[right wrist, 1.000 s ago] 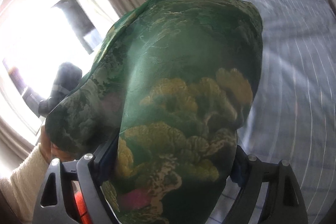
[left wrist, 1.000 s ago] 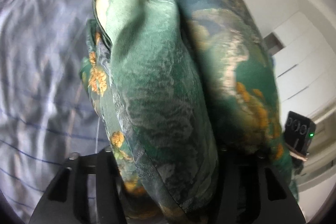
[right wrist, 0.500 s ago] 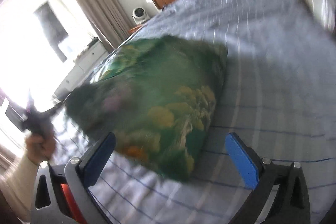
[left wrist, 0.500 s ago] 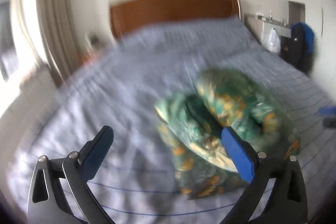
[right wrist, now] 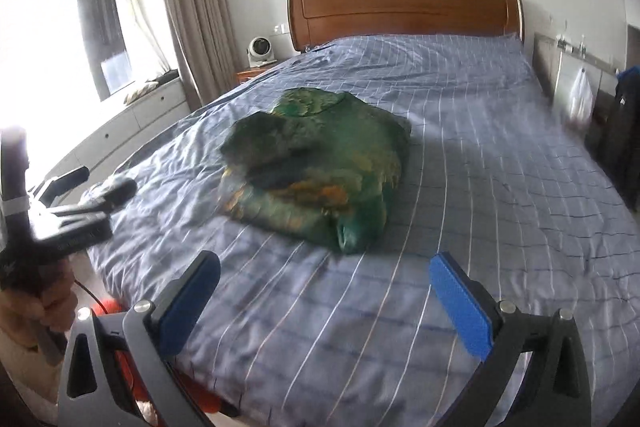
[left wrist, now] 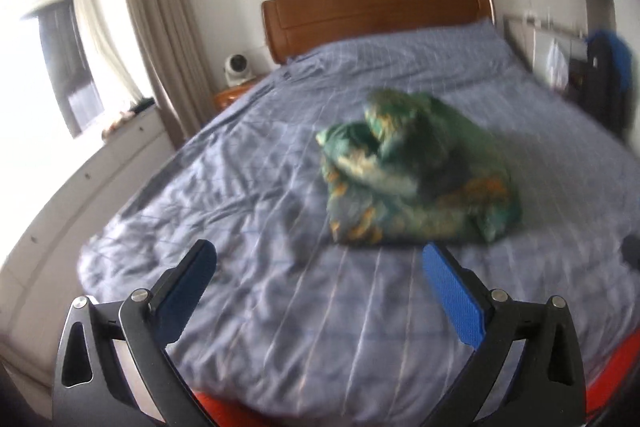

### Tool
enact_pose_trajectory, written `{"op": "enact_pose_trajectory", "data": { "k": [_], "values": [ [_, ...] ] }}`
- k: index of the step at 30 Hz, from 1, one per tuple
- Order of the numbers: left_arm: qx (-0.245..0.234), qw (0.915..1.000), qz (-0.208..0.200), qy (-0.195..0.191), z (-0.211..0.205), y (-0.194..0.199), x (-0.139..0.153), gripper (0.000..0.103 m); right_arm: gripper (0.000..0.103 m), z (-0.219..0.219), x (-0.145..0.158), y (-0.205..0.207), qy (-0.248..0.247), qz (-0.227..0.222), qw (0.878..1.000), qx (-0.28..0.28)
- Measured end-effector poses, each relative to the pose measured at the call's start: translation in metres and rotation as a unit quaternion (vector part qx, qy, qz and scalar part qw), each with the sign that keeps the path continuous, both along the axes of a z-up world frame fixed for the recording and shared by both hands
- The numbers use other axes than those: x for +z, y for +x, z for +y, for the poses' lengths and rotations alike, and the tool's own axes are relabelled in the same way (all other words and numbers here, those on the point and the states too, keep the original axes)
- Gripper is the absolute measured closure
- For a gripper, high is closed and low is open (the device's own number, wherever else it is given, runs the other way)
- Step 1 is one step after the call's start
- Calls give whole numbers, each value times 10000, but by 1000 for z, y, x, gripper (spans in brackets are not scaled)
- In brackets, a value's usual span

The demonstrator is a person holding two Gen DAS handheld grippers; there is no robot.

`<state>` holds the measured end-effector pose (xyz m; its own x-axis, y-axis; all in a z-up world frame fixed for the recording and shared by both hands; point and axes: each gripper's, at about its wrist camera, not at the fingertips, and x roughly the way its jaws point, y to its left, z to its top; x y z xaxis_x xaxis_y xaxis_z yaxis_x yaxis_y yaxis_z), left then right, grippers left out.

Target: Fold large clothes

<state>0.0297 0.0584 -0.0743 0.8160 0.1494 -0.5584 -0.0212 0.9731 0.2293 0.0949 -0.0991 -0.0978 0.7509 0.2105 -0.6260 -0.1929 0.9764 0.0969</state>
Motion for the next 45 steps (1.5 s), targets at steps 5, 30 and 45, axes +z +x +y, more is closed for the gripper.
{"op": "enact_pose_trajectory", "data": {
  "k": [5, 30, 45],
  "values": [
    [112, 9998, 170, 82, -4, -22, 0, 0, 0, 14, 18, -36, -359, -177, 9991, -130],
    [-73, 9989, 340, -299, 2, -48, 17, 0, 0, 30, 27, -61, -375, 196, 9991, -6],
    [-8, 9968, 626, -497, -2, -54, 8, 0, 0, 33, 29, -66, -573, 454, 9972, -147]
  ]
}}
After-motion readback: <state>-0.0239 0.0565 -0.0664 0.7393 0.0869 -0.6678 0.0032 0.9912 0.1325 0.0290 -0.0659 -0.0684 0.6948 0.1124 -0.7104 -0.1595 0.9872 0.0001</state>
